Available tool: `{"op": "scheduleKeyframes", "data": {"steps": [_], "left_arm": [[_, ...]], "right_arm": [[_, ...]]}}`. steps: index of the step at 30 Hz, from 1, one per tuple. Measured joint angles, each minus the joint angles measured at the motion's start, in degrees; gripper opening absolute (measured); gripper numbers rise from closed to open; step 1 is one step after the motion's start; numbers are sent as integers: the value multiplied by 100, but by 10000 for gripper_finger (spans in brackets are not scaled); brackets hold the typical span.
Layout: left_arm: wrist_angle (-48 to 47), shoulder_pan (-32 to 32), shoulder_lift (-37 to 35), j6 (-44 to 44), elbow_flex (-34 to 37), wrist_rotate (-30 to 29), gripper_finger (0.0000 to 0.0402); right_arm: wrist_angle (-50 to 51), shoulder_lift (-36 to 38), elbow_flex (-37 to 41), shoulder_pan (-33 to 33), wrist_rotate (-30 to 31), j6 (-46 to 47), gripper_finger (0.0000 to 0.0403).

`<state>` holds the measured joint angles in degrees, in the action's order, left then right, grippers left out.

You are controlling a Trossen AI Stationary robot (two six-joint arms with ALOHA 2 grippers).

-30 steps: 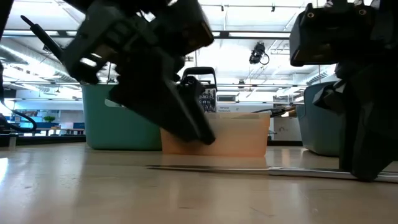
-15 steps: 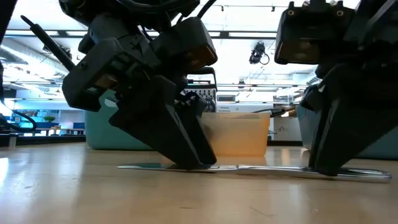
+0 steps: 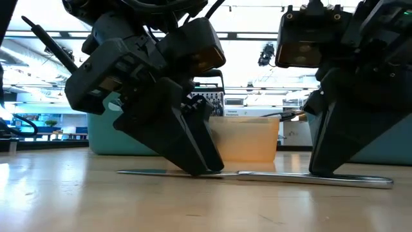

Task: Pick & Place Kitchen Items
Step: Put the silver table knife into the blue bin

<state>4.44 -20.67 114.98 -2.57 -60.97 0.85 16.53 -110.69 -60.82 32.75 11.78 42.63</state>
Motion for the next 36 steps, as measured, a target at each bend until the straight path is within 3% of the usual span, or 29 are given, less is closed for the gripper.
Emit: {"op": "scheduleKeyframes", "data": {"steps": [12,26,36], "left_arm": [[-170,-78,6,-312,17,-208,210],[-156,-74,11,-304,26,-214,204],[-140,-71,11,-282,33,-211,204]], "right_arm": [[-268,71,5,-4,-132,-451,45],[-86,345,-199,19,-113,-380,176],[31,8,-226,214,-96,91,178]]}}
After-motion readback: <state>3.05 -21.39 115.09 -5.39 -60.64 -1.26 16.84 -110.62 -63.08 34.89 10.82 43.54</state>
